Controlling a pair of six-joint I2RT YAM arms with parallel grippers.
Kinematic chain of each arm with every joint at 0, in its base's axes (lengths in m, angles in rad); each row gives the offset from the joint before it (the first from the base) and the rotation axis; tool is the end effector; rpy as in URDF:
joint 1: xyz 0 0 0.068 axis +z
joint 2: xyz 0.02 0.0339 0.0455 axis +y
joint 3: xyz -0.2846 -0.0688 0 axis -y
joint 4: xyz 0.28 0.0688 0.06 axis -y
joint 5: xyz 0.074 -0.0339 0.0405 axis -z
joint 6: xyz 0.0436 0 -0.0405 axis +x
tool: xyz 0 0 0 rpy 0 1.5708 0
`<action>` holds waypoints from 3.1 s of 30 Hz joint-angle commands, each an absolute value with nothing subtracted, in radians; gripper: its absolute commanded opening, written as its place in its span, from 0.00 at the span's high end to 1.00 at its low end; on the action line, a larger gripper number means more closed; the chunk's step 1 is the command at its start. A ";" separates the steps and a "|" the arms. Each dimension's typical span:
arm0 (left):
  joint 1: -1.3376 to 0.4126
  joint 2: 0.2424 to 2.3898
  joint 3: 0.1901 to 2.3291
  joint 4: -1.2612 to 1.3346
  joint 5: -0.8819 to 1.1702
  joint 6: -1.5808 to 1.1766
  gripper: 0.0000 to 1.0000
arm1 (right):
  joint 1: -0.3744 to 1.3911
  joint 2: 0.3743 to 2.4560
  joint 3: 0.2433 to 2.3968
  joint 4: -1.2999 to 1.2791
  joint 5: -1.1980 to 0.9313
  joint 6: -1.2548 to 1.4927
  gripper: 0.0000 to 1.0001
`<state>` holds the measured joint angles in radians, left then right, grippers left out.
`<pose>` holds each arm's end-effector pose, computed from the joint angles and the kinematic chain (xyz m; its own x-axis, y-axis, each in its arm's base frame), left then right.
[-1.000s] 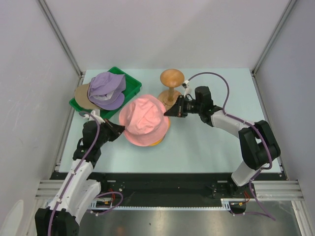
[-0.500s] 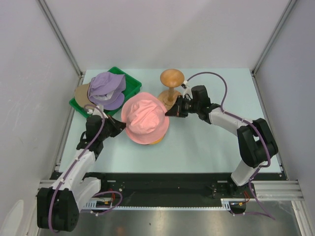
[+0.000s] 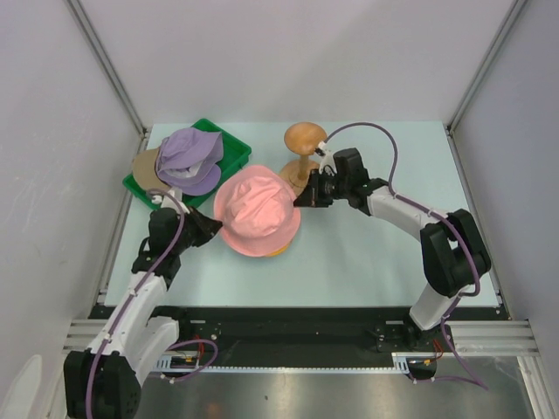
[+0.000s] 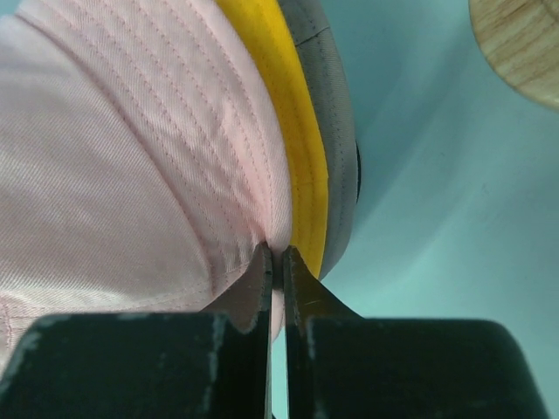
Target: Stack the hats
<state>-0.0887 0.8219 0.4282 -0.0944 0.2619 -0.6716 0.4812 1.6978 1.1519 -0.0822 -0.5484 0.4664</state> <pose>0.2086 -0.0299 0.2155 -0.5606 -0.5535 -0.6159 -0.0454 0.7632 -0.6446 0.3587 0.2129 0.2364 -0.8110 0.0094 -0.5850 -0.4525 0.6236 0.6375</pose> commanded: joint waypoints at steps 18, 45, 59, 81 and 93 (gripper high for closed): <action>-0.067 1.325 0.879 -0.089 0.219 -0.453 0.41 | 0.732 1.568 1.071 -0.259 -0.545 0.299 0.63; -0.003 0.950 0.640 -0.246 0.222 -0.525 0.04 | 0.411 1.747 1.387 0.078 -0.739 0.465 0.39; -0.003 0.927 0.447 -0.029 0.354 -0.686 0.13 | 0.436 1.813 1.358 0.117 -0.792 0.509 0.44; -0.003 0.963 0.382 0.087 0.373 -0.723 0.39 | 0.472 1.789 1.233 -0.099 -0.499 0.465 1.00; -0.003 0.971 0.396 0.037 0.360 -0.661 0.39 | 0.515 1.758 1.149 -0.173 -0.391 0.425 1.00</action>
